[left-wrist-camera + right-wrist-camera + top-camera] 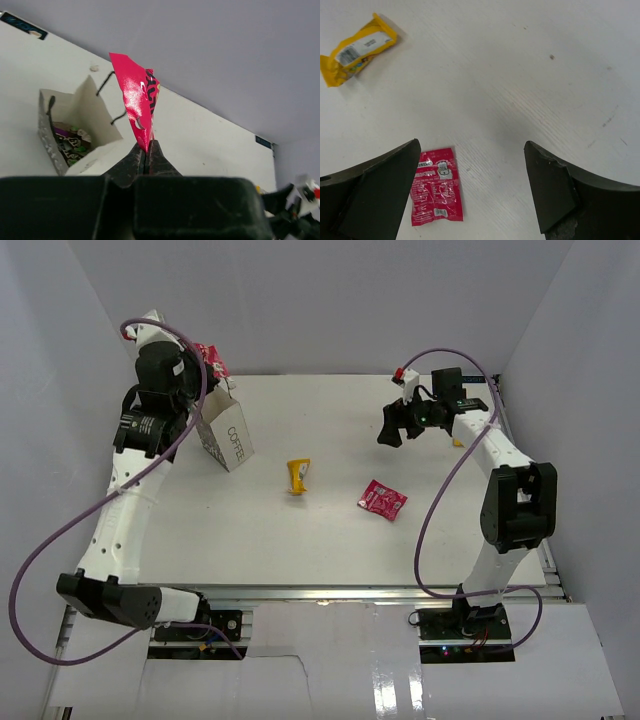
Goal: Place the snacks into the paper bag
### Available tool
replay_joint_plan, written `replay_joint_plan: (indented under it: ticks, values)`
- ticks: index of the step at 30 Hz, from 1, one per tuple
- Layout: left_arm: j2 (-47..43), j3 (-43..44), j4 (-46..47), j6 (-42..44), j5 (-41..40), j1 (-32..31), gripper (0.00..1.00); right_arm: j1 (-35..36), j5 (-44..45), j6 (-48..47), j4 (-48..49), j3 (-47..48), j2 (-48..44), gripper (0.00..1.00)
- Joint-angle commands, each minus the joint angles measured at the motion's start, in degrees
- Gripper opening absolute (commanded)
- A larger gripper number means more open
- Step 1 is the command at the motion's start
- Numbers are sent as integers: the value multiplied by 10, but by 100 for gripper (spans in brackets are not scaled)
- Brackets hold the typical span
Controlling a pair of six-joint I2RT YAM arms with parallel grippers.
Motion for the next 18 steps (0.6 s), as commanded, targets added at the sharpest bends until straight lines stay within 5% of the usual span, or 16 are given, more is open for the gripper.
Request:
replay_joint_plan:
  ticks: [1,6,18]
  values:
    - [42,39,-70,2,-46,25,0,-1,120,53,58,-22,-41,90]
    - [98,65,-73,13,-36,54,0,-1,187,67,70,-39,-47,90]
    - [145,66,-53,68,-16,65,0,-2,181,70,69,-57,-50,90]
